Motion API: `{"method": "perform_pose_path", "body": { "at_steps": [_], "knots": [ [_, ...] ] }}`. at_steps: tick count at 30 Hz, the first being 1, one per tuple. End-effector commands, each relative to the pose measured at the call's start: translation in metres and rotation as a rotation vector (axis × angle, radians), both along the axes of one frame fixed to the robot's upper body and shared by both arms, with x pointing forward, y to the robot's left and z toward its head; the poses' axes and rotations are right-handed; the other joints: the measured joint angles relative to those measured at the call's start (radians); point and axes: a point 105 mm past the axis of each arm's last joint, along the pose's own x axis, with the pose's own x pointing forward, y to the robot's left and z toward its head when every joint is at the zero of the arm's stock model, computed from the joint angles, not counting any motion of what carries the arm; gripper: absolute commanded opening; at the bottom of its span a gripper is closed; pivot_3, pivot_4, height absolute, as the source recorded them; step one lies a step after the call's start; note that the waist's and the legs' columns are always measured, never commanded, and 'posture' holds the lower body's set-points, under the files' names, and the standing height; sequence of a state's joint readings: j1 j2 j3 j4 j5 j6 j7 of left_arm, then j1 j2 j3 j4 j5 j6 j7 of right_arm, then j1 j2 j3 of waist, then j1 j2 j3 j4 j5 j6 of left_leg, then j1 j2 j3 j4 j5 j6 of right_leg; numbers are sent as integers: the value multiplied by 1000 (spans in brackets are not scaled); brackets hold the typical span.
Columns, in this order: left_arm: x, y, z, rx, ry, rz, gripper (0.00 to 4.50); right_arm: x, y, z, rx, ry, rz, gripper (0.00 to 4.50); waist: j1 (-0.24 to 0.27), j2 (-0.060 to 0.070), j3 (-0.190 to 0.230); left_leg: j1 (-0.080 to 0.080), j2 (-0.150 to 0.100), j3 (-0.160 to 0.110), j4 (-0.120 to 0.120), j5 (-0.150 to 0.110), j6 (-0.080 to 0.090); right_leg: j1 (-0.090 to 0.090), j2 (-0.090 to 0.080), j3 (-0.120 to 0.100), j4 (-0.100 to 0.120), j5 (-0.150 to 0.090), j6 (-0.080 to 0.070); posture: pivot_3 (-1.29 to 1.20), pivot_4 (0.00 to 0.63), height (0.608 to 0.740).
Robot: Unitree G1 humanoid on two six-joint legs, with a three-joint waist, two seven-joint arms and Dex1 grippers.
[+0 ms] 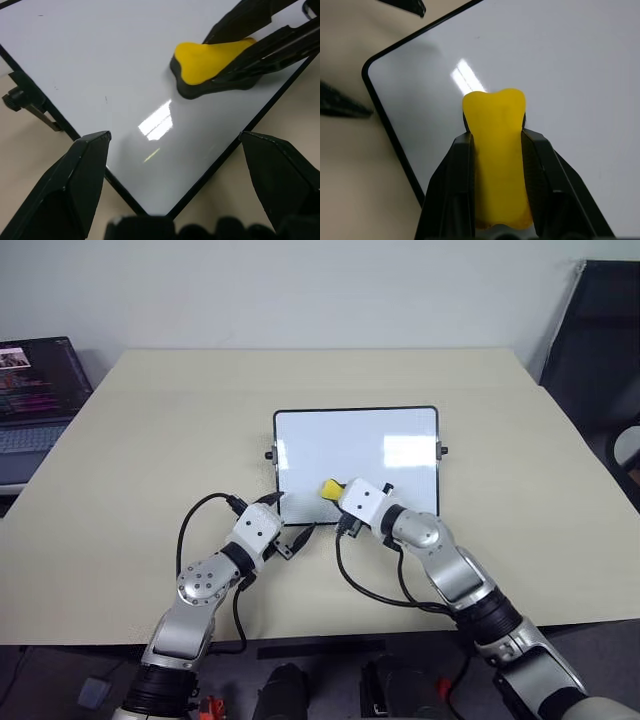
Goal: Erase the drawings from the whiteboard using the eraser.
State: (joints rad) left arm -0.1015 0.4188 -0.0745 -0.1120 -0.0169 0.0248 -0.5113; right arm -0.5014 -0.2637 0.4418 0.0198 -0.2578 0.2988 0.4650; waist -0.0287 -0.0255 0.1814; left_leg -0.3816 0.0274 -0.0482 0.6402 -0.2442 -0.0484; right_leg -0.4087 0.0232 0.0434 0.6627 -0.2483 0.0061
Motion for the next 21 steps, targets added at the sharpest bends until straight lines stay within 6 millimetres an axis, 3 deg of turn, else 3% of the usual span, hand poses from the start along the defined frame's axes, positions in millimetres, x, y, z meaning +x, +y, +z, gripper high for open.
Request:
{"method": "perform_pose_path", "body": {
  "at_steps": [1, 10, 14, 21],
  "knots": [
    [2, -3, 17, -1, -65, -11, 4500, 6, -37, -23, -62, 78, -117, 979, 1, 0, 0, 0, 0, 0, 0, 0, 0, 0, -1, 0, 0, 0, 0, 0, 150, 740],
    [5, -10, 16, -3, -60, -45, 4500, 0, -71, -29, -87, 94, -196, 979, 2, -1, 0, 1, 0, 0, 3, 0, 0, 3, -3, 0, 0, -3, -5, 0, 150, 740],
    [5, -13, 15, -5, -57, -61, 4500, -2, -70, -24, -58, 79, -205, 979, 2, -1, 0, 1, 0, 0, 4, 0, 0, 3, -3, 0, 0, -3, -5, 0, 150, 740],
    [3, -19, 14, -17, -55, -79, 4500, -5, -59, 4, 116, 26, -175, 979, 1, -1, 0, 0, 0, -1, 3, 0, 0, 2, -3, 0, -1, -3, -4, 0, 150, 740]
  ]
}}
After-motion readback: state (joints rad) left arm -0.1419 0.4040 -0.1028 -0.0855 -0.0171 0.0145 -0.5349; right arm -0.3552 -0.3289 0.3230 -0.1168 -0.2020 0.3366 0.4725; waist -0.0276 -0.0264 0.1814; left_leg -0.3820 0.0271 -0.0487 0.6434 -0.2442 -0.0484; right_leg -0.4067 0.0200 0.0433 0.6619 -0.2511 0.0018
